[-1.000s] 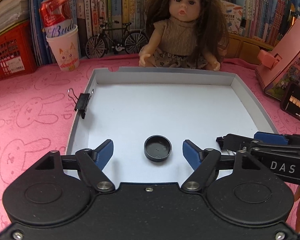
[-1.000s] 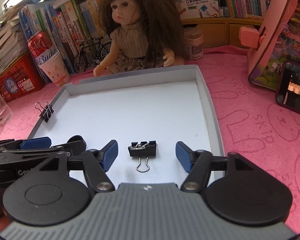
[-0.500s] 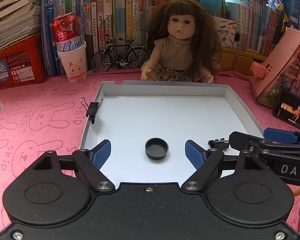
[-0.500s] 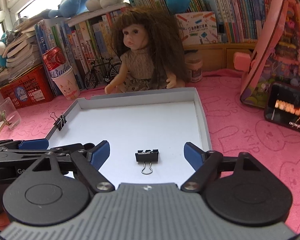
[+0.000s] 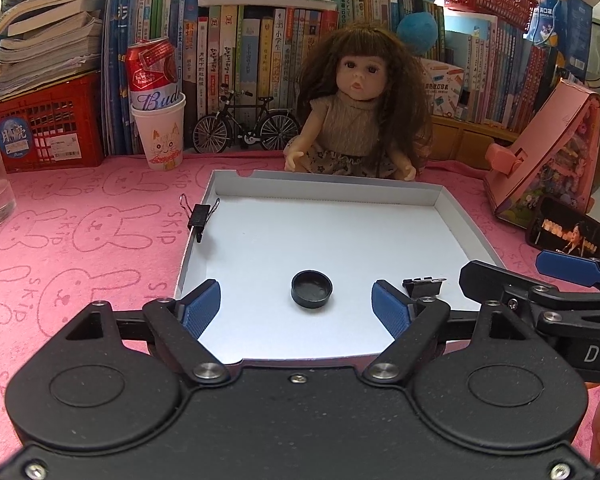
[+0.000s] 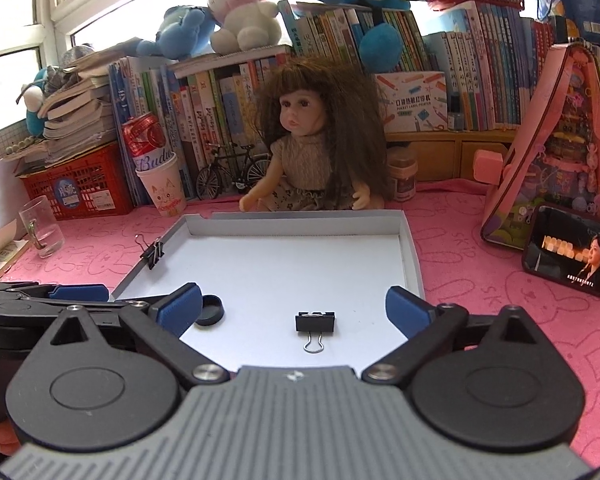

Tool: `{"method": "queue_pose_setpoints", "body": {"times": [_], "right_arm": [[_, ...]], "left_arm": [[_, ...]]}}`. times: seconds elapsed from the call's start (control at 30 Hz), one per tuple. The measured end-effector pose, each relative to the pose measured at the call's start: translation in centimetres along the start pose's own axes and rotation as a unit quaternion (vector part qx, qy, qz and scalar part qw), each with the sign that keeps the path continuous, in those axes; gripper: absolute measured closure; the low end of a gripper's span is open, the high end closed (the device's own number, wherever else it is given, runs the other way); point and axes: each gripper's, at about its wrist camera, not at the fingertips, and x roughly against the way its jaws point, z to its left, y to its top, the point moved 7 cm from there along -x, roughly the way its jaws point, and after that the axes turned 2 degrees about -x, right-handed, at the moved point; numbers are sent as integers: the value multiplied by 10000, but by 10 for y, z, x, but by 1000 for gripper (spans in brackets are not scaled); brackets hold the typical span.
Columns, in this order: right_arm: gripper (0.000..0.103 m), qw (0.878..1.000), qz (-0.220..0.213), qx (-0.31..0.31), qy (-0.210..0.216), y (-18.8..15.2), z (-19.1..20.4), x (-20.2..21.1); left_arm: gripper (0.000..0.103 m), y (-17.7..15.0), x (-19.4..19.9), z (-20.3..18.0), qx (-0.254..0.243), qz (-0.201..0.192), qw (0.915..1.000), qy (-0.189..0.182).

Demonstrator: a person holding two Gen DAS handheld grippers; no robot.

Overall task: Organize rigid objects
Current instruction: 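Lift both tools up and away from the white tray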

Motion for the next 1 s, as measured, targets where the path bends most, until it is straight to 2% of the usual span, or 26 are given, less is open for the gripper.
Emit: {"method": "queue_pose_setpoints", "body": {"times": [0.6,0.8,1.0], "right_arm": [[0,9985,-218,406,308,-25,24,41],[0,9982,-209,486,280,-41,27,52],[0,9984,-254,455,229,-55,28,61]], "left_arm": [[20,-36,51,6,-220,-302,9992,-133],[19,-55,62,2,-450,-359,9982,-179],[19,-73,70,4,-464,-340,9977,-349]]}}
